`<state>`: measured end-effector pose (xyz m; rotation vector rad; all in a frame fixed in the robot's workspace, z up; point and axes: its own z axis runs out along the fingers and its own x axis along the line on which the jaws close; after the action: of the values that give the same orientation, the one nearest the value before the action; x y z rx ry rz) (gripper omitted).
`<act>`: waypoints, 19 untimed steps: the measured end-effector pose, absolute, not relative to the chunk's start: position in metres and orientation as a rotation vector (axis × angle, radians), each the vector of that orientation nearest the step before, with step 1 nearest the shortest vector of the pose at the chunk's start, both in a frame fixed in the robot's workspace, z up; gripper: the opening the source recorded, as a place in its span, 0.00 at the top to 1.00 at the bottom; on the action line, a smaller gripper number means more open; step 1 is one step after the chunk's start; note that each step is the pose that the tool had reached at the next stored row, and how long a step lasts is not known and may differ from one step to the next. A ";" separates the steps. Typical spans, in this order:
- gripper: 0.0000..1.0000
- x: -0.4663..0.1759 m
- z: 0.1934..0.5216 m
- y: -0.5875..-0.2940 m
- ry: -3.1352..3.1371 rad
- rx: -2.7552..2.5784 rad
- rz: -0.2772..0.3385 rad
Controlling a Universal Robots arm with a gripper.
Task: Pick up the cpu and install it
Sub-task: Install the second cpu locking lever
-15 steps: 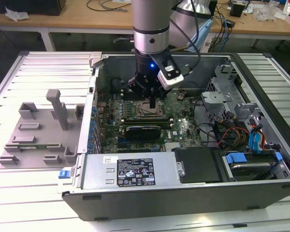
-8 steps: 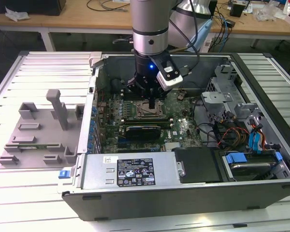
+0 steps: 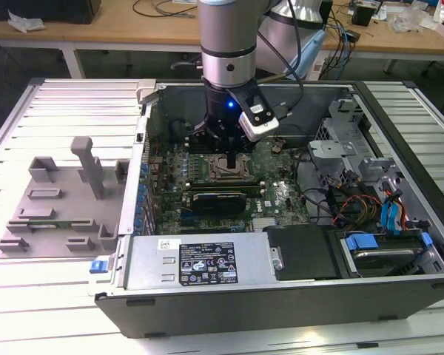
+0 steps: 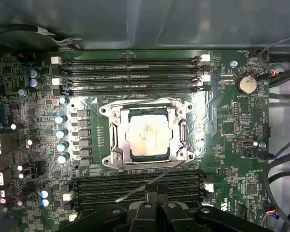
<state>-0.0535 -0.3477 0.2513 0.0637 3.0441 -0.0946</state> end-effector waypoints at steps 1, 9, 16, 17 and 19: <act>0.89 -0.054 0.251 -0.348 3.044 0.056 -0.095; 0.89 -0.063 0.240 -0.348 3.044 0.014 -0.092; 0.89 -0.065 0.236 -0.348 3.044 0.011 -0.091; 0.89 -0.065 0.235 -0.348 3.044 0.011 -0.091; 0.89 -0.065 0.234 -0.348 3.044 0.011 -0.091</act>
<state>-0.0648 -0.3481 0.2341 0.0106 3.0439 -0.0914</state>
